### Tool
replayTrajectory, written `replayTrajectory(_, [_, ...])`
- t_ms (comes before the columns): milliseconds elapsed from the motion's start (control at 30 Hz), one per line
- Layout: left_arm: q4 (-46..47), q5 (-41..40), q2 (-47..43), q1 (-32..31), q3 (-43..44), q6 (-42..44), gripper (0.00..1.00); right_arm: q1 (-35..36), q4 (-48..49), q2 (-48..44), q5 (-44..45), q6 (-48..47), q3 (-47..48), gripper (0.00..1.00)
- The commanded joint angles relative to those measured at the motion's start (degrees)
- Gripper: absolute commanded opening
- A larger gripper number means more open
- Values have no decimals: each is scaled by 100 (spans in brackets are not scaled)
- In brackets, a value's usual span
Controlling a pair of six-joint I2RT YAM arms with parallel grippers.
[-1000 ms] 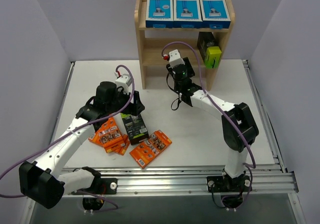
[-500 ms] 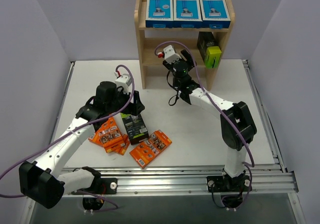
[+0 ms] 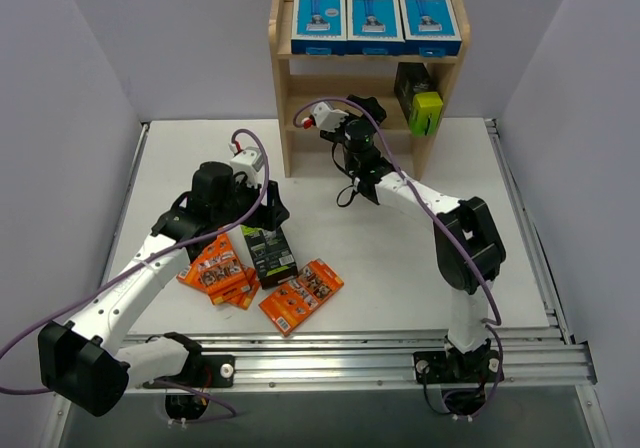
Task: Place and organize the shaving razors onto the shelf
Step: Place the shaving razor onto shelf
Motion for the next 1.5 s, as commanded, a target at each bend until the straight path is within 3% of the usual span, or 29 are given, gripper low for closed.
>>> replayTrajectory(0, [207,-98,-3,42,160,90,85,-123,23,106,-155,-553,382,74])
replayTrajectory(467, [180,-142,76,42,177,108,85,-377,-565,773,-191,-1099,1480,74])
replayTrajectory(733, [163,-204,120,42,186,125,85,-606,-1005,1090,-199,-932,2017,70])
replayTrajectory(1467, [136,-274,261,50,213,169,85,-1186,-970,1732,-217,-959,2413,67])
